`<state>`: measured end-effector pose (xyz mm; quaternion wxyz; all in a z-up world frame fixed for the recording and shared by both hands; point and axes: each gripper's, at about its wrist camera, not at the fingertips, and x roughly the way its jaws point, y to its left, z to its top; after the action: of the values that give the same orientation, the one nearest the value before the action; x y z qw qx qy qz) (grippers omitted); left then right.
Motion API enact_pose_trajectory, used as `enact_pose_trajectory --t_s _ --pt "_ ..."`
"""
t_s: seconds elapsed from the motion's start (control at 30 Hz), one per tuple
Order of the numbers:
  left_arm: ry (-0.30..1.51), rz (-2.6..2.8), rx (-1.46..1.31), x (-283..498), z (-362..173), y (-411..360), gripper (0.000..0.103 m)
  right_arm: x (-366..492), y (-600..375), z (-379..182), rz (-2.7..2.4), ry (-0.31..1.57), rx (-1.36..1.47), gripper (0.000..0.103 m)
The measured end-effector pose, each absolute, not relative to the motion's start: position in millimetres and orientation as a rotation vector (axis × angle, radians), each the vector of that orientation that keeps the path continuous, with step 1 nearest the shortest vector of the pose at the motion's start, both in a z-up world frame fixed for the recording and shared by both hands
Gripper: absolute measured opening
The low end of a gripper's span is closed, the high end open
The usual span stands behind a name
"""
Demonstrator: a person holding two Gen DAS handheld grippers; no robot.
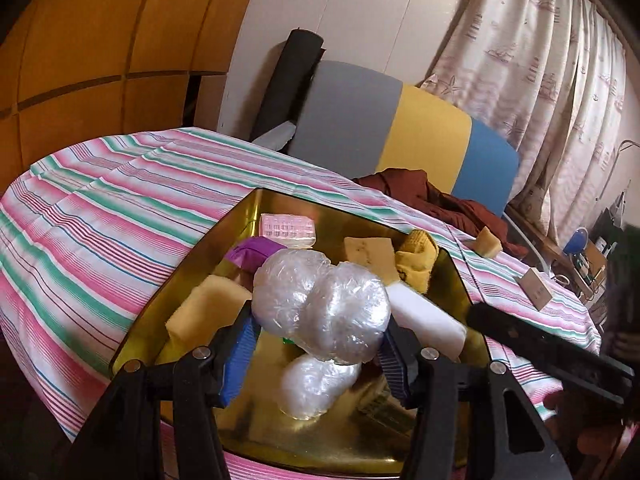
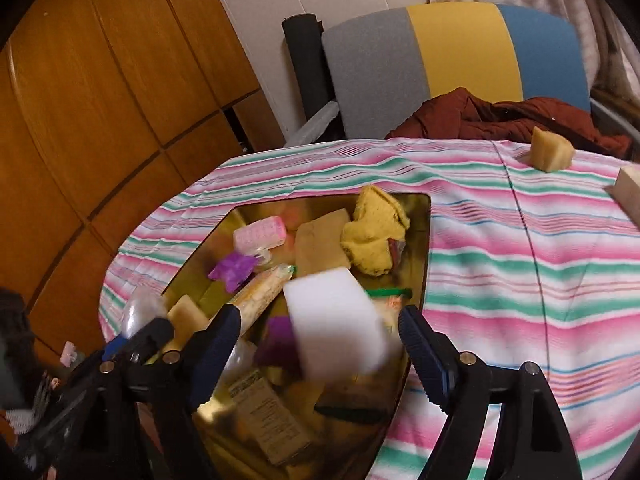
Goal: Organize objects
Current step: 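Open both tools to drop the foam block and bundle into the tray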
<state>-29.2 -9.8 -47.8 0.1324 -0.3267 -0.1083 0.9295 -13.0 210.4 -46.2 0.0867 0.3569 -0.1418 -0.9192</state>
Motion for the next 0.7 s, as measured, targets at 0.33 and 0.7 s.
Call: enact_pose_trajectory --t_s 0.33,0.7 --pt "-0.243 2.733 -1.031 -68.1 -45.2 -4.0 0.065 10.2 225.6 -45.5 -2.773 -0.463 1.040 0.084" --pt "-0.307 2.768 -0.980 -40.5 -43.5 -11.2 0.071 17.3 240.4 -47.6 -2.790 -0.514 1.045 0.084"
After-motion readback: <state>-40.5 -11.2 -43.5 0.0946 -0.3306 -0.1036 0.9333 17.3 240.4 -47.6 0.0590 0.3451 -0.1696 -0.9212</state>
